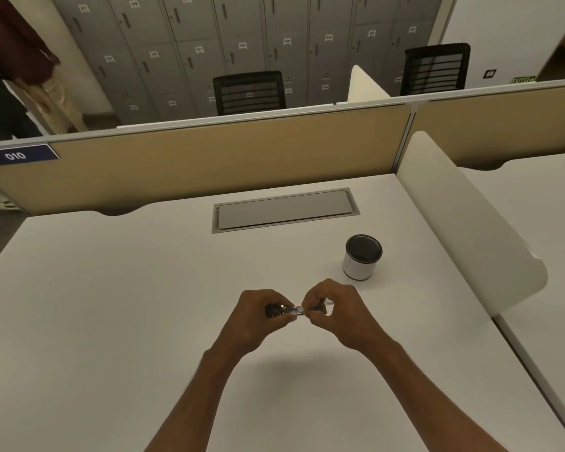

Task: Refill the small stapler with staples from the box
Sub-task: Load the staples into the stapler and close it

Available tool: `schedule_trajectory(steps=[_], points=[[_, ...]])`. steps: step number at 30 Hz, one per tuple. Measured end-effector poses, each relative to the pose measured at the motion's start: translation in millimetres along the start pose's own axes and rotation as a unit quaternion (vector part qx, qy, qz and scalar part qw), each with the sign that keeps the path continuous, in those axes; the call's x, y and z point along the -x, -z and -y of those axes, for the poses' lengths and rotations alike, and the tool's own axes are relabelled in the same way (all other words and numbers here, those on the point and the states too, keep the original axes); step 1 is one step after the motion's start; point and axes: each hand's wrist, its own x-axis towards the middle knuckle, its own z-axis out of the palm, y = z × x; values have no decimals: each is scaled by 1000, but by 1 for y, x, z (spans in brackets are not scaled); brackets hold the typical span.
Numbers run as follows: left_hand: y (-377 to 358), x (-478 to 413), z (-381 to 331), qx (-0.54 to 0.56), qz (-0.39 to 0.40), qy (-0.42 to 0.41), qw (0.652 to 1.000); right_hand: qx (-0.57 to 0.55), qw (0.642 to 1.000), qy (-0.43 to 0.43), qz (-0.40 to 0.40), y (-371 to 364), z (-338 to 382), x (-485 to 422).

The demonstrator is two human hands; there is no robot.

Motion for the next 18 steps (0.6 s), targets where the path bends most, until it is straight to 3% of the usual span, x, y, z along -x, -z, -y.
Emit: schedule_trajectory(steps=[18], points=[[2,1,1,11,-3,4,1000,24,999,32,13,-4,-8,-4]])
